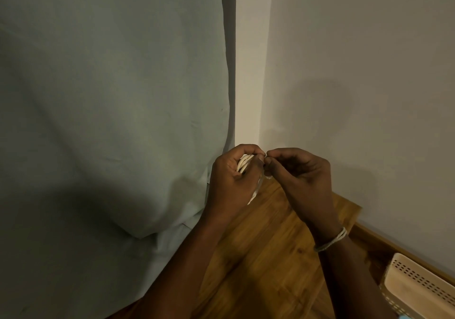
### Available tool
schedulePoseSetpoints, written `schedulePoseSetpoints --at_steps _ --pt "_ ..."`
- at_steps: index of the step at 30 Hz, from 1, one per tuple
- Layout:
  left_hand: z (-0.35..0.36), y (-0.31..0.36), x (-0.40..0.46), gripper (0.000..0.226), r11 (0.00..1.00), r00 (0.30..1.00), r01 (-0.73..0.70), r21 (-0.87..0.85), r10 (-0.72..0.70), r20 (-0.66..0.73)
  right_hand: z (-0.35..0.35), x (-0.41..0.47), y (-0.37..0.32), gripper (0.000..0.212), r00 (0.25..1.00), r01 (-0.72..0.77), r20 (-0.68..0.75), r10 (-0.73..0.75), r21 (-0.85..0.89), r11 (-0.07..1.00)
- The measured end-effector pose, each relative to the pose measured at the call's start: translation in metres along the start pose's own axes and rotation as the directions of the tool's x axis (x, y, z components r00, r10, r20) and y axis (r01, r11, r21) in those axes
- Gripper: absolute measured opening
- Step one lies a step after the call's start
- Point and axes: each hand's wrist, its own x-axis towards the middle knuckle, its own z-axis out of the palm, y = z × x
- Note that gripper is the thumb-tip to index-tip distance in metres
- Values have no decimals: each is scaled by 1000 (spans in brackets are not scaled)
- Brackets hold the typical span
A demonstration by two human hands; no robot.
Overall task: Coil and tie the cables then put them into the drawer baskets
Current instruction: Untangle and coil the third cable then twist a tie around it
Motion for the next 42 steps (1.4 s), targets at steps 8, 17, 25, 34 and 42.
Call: schedulePoseSetpoints --at_steps 8,17,25,34,42 --pt "-1 -2 0 8 999 999 34 -29 -34 -8 3 -1 2 16 999 -19 -35 20 36 999" --pt "0 -3 1 9 1000 1000 14 -17 -14 -7 3 1 3 17 1000 -5 -12 5 27 1000" --pt "-1 -3 1 9 1000 1000 -2 2 2 13 2 1 2 16 1000 5 25 -5 21 1000" --pt "1 0 1 9 999 1000 19 -30 -18 21 3 0 2 16 1000 -12 -18 13 45 999" --pt "1 1 1 9 1000 1000 -9 -22 10 18 1 0 1 16 1000 2 3 -2 30 1000"
